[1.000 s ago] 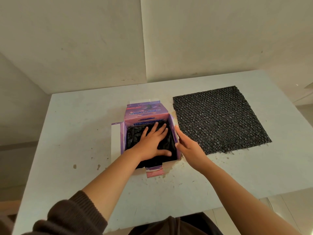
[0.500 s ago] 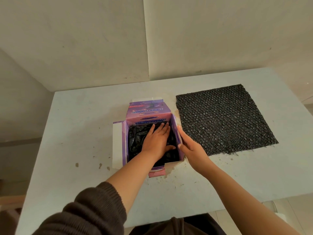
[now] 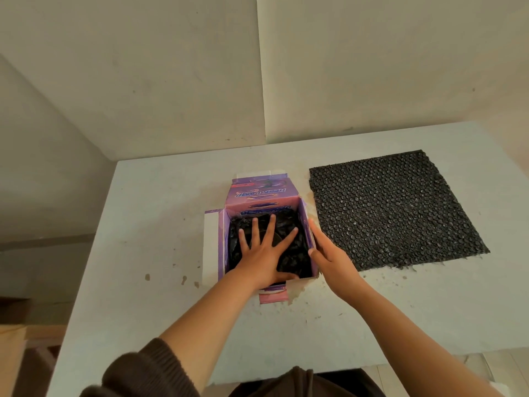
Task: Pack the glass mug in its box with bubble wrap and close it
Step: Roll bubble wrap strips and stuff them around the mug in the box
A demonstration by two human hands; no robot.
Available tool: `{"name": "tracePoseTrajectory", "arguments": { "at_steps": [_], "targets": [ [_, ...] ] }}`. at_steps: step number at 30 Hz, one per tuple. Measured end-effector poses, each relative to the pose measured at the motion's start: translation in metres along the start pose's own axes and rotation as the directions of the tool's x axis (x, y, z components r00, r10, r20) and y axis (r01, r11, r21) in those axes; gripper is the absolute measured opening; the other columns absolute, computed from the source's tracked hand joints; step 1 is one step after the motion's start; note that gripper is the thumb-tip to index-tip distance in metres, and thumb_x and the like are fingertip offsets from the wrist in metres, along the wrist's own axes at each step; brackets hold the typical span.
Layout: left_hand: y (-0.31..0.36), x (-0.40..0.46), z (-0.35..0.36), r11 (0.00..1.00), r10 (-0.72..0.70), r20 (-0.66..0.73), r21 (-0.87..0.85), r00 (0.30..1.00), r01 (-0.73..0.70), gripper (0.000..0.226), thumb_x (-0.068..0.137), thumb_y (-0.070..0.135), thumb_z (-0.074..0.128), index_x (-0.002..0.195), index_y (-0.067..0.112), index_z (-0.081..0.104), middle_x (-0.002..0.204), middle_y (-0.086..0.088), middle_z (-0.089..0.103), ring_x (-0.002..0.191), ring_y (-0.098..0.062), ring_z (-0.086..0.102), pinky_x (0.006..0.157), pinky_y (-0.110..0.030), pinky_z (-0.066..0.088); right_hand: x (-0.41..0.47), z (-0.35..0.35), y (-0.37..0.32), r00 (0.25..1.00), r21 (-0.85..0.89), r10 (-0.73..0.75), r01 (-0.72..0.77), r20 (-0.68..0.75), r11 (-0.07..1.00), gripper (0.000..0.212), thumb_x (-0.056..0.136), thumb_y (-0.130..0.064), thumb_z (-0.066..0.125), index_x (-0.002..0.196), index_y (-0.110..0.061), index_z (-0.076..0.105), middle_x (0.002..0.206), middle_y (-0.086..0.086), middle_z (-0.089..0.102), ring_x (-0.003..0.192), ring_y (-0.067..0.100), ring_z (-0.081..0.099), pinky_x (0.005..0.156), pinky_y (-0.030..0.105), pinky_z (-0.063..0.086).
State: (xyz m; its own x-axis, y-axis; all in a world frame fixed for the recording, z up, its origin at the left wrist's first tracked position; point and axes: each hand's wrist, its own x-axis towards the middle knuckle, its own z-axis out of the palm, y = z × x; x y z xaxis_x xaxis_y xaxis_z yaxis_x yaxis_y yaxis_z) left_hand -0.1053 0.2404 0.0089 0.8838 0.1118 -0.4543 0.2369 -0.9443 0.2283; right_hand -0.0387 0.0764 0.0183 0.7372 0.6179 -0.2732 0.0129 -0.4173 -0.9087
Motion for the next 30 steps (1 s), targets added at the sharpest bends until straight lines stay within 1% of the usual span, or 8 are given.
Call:
{"name": "tracePoseTrajectory", "arguments": {
  "at_steps": [10, 13, 16, 19, 22, 26, 27, 30],
  "targets": [
    [0.001, 0.005, -0.006, 0.998, -0.022, 0.073, -0.057, 0.997, 0.026, 0.098, 0.079, 0.061, 0.058, 0.136, 0.055, -0.021, 0.149, 0.004, -0.037, 0.134, -0.036, -0.035, 0.105, -0.067, -0.015, 0.001, -0.004, -0.002, 1.0, -0.02, -0.002, 0.003, 0.023, 1.0, 0.061, 0.097, -0.011, 0.041, 0.145, -0.042, 0.02, 0.136, 0.022, 0.04, 0.126, 0.033, 0.037, 0.105, 0.049, 0.033],
    [-0.008, -0.002, -0.016, 0.958, -0.036, -0.093, -0.288, 0.995, 0.008, 0.089, 0.081, 0.063, 0.052, 0.144, 0.046, -0.008, 0.157, 0.004, -0.016, 0.142, -0.025, -0.021, 0.112, -0.056, -0.009, 0.001, -0.004, -0.002, 0.999, -0.033, -0.011, 0.012, 0.031, 0.999, 0.061, 0.097, -0.012, 0.041, 0.146, -0.041, 0.019, 0.136, 0.021, 0.041, 0.126, 0.032, 0.038, 0.105, 0.044, 0.033],
    [-0.017, -0.004, -0.016, 0.953, -0.172, -0.267, -0.288, 0.948, 0.092, 0.088, 0.084, 0.062, 0.049, 0.15, 0.029, -0.001, 0.159, 0.004, -0.002, 0.144, -0.021, -0.013, 0.115, -0.043, -0.007, 0.001, -0.005, -0.003, 0.999, -0.045, -0.008, 0.01, 0.042, 0.999, 0.061, 0.097, -0.013, 0.041, 0.145, -0.043, 0.018, 0.135, 0.021, 0.042, 0.124, 0.032, 0.04, 0.104, 0.045, 0.034],
    [-0.013, 0.0, -0.008, 0.942, -0.229, -0.085, -0.271, 0.97, 0.198, 0.089, 0.089, 0.059, 0.043, 0.149, 0.02, -0.01, 0.158, -0.001, -0.015, 0.142, -0.026, -0.02, 0.114, -0.043, -0.012, 0.001, -0.005, -0.003, 0.998, -0.05, -0.009, 0.012, 0.065, 0.999, 0.061, 0.098, -0.015, 0.04, 0.144, -0.046, 0.016, 0.132, 0.02, 0.047, 0.12, 0.031, 0.044, 0.102, 0.045, 0.037],
    [-0.012, 0.003, -0.004, 0.95, -0.227, -0.048, -0.231, 0.973, 0.211, 0.083, 0.092, 0.057, 0.036, 0.148, 0.023, -0.015, 0.155, -0.001, -0.024, 0.14, -0.026, -0.027, 0.112, -0.044, -0.015, 0.002, -0.006, 0.0, 0.997, -0.056, -0.022, 0.026, 0.075, 0.998, 0.061, 0.098, -0.016, 0.04, 0.144, -0.047, 0.015, 0.125, 0.012, 0.055, 0.114, 0.027, 0.051, 0.1, 0.041, 0.04],
    [-0.012, 0.001, -0.003, 0.943, -0.233, -0.061, -0.259, 0.971, 0.21, 0.079, 0.093, 0.057, 0.037, 0.148, 0.028, -0.011, 0.156, 0.0, -0.022, 0.14, -0.024, -0.027, 0.111, -0.042, -0.017, 0.003, -0.01, -0.001, 0.993, -0.097, -0.031, 0.042, 0.111, 0.994, 0.061, 0.098, -0.018, 0.041, 0.145, -0.044, 0.013, 0.086, -0.025, 0.048, 0.081, -0.002, 0.05, 0.078, 0.02, 0.04],
    [-0.01, 0.0, -0.005, 0.938, -0.239, -0.069, -0.274, 0.968, 0.212, 0.077, 0.093, 0.056, 0.038, 0.149, 0.028, -0.006, 0.157, 0.0, -0.018, 0.141, -0.024, -0.024, 0.112, -0.042, -0.016, 0.003, -0.012, -0.002, 0.992, -0.092, -0.033, 0.044, 0.12, 0.995, 0.06, 0.098, -0.019, 0.043, 0.145, -0.043, 0.014, 0.086, -0.025, 0.05, 0.078, -0.005, 0.051, 0.075, 0.019, 0.04],
    [0.003, -0.007, -0.017, 0.905, -0.287, -0.198, -0.377, 0.937, 0.197, 0.061, 0.094, 0.047, 0.044, 0.148, 0.026, 0.024, 0.158, -0.002, 0.013, 0.145, -0.024, 0.002, 0.116, -0.044, 0.0, 0.006, -0.028, -0.003, 0.987, -0.069, -0.049, 0.061, 0.155, 0.996, 0.057, 0.096, -0.022, 0.048, 0.145, -0.039, 0.024, 0.131, -0.02, 0.047, 0.107, 0.003, 0.052, 0.087, 0.019, 0.04]
  ]
}}
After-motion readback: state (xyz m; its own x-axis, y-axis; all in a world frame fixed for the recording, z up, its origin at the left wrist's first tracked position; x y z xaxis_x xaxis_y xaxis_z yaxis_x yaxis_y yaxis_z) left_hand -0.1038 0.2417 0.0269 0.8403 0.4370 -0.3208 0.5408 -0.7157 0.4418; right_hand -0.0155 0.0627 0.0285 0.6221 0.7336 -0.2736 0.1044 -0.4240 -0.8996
